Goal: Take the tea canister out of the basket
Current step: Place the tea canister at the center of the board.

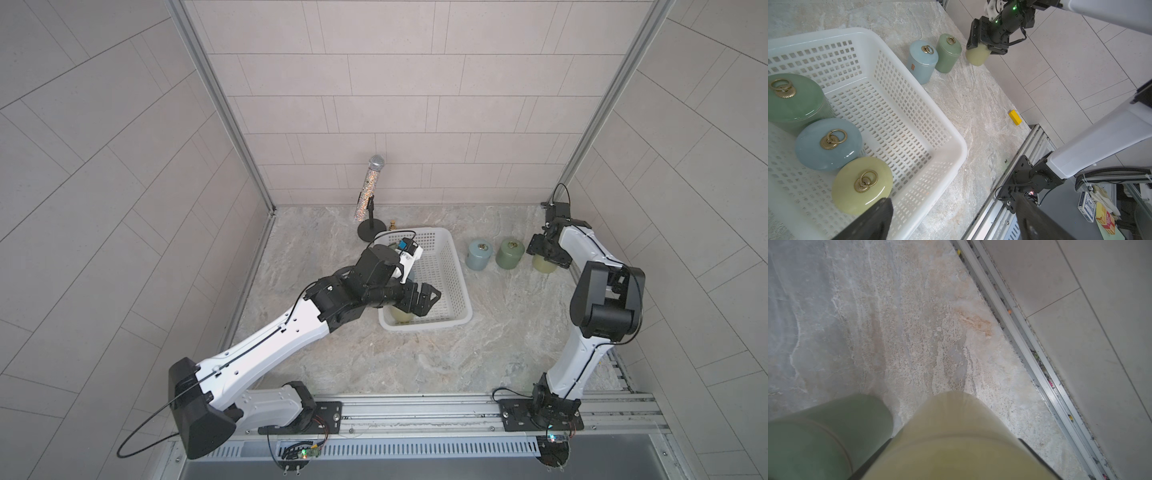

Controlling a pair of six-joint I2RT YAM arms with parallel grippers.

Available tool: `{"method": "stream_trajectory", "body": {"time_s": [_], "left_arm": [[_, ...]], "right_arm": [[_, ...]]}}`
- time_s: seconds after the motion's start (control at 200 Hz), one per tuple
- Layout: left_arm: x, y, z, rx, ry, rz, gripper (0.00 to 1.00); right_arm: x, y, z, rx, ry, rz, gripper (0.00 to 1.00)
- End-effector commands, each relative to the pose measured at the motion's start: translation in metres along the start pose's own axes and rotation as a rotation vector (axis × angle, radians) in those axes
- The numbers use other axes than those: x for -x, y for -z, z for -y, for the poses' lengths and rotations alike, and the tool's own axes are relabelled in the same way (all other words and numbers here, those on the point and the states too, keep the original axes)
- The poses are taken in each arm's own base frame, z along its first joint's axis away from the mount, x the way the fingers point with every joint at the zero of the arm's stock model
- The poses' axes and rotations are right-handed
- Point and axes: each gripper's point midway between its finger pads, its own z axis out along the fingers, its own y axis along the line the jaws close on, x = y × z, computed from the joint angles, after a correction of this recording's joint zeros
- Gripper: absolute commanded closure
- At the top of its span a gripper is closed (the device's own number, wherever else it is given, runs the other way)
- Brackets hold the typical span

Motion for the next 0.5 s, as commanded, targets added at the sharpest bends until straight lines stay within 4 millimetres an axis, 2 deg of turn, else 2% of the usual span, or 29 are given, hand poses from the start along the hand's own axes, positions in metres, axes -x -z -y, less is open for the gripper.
{"method": "stream_trajectory", "body": {"time_s": [0.0, 0.27, 0.495], "left_arm": [[0.013, 0.004, 0.005, 0.005, -0.037, 0.031, 0.00], [0.013, 0.002, 0.000, 0.034, -0.039, 0.022, 0.00], [0.013, 0.001, -0.002, 0.052, -0.050, 0.013, 0.00]], "right_arm": [[0.032, 0.004, -0.002, 0.004, -0.042, 0.096, 0.17], [0.033, -0.028, -0.017, 0.023, -0.020, 0.061, 0.17], [0.029, -0.044, -0.020, 0.023, -0.015, 0.036, 0.17]]}}
